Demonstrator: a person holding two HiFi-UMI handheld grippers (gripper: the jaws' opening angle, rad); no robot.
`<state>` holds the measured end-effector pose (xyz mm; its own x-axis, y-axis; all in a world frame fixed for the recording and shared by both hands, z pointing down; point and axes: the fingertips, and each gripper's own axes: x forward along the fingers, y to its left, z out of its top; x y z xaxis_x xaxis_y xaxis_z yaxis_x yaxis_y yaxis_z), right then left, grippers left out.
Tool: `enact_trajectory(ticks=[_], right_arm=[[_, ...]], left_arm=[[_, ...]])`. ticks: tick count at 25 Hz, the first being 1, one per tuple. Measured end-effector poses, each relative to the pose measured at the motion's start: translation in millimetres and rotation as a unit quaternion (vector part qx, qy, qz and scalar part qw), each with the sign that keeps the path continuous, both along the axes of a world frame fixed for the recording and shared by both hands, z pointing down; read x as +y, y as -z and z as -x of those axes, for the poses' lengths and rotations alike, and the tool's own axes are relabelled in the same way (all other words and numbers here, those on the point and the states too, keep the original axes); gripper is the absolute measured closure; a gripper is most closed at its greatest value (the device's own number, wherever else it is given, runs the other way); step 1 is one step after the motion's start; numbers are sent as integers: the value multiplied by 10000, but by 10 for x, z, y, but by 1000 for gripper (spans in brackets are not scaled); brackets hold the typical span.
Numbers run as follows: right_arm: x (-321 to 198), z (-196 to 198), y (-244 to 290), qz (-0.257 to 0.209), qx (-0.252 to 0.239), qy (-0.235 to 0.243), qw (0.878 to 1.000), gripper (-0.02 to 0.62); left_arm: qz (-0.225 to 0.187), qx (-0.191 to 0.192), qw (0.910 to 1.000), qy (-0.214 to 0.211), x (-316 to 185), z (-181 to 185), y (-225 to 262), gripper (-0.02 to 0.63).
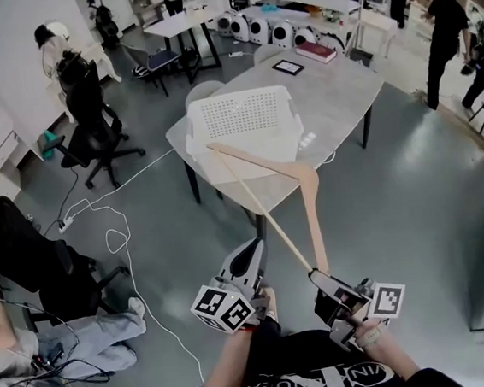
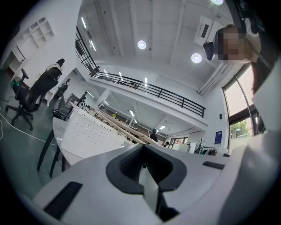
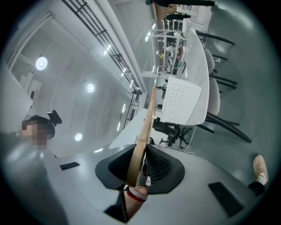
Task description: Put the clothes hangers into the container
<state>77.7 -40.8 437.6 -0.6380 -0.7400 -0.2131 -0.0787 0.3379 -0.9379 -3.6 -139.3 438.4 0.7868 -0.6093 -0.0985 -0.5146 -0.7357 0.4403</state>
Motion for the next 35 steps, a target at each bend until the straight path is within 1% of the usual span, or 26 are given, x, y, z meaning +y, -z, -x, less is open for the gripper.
enact_trajectory(ticks=[4,8,14,23,29,32,35], right_arm=[[-349,-10,40,-16,-5,-43,10000,526],[-682,-36,41,22,7,-116,9999,526],[-1087,-92,-40,178,1,-227,9996,526],[-1692,-101,-74,311,119,-301,9990,526],[-1947,-123,-89,397,294,-232,9985,526],[-2059,-146,-95,449,443,-182,9978,526],[-2097,-176,-81,605,416,-105,9972,526]], left_arm=[[15,16,9999,-107,-351,-47,29,597],[-23,-17,9992,-387,-644,-145,38,597],[37,-12,9985,-550,-1090,-229,9,597],[273,-61,9965,-783,-1691,-262,-147,597],[253,-92,9951,-956,-1989,-274,-157,597],[236,-91,9954,-919,-2152,-265,-168,597],[262,-15,9960,-859,-2235,-302,-143,597]])
